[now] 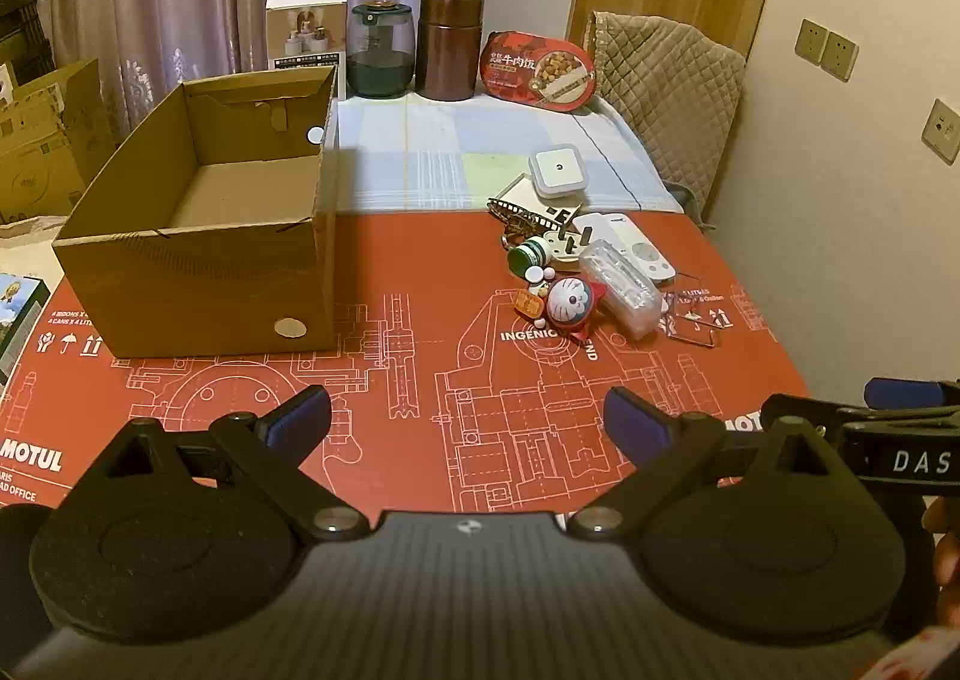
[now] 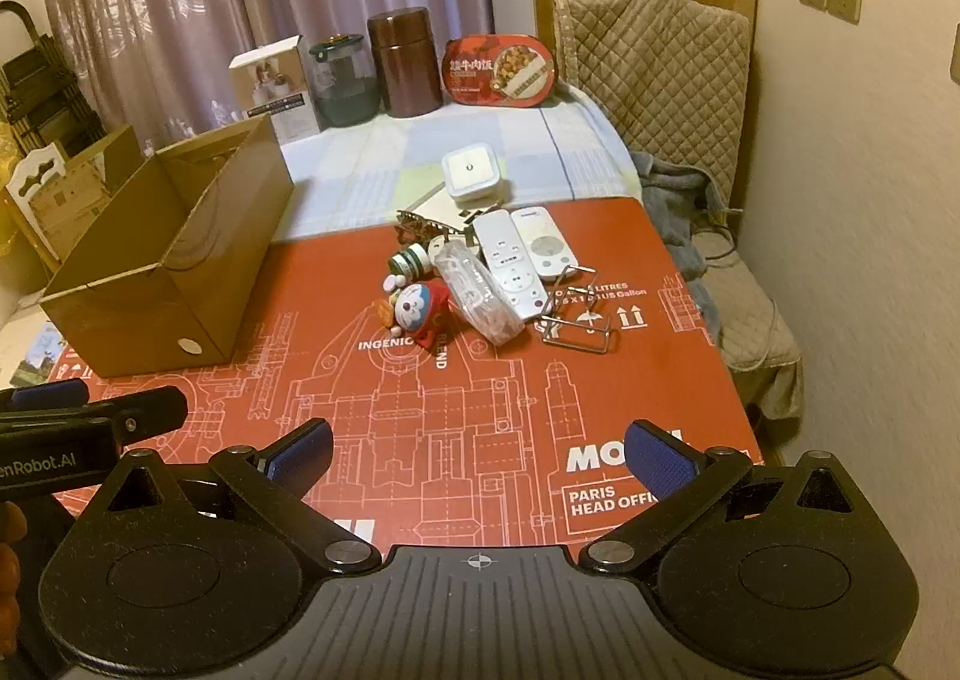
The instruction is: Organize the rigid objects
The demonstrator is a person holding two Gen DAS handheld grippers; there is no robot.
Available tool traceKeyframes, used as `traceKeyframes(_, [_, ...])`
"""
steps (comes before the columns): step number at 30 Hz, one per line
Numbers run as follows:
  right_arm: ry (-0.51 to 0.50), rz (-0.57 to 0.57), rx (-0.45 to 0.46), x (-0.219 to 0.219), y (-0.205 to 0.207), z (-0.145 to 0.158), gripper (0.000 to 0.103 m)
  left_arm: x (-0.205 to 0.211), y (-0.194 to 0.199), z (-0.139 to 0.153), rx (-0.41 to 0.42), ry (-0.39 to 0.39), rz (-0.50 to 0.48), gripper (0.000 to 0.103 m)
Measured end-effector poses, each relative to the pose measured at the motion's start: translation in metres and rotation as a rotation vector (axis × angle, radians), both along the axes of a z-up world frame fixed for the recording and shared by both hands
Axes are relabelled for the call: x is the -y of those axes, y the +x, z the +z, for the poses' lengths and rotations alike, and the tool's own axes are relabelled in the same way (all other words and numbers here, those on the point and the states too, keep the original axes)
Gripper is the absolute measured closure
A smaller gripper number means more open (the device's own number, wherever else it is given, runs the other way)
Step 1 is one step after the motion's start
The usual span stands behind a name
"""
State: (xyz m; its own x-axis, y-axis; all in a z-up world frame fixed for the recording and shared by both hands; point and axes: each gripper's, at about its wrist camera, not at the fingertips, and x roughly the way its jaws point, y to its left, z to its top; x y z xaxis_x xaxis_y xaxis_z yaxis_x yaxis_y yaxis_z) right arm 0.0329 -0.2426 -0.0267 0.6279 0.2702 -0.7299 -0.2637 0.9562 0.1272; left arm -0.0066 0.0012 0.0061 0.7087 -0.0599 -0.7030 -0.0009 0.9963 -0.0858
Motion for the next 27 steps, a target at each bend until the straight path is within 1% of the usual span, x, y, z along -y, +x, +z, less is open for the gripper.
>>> traceKeyframes(2, [0.000, -0.001, 0.000, -0.0003, 0.0000, 0.0001, 0.002, 0.0024, 0.0009, -0.0039, -0.001, -0.003, 0.003, 0.007])
traceKeyframes(27, [0.000, -0.004, -0.001, 0.0013, 0.0006, -0.0019, 0.002, 0.0029, 0.0001, -0.0044, -0.007, -0.019, 0.007, 0.007])
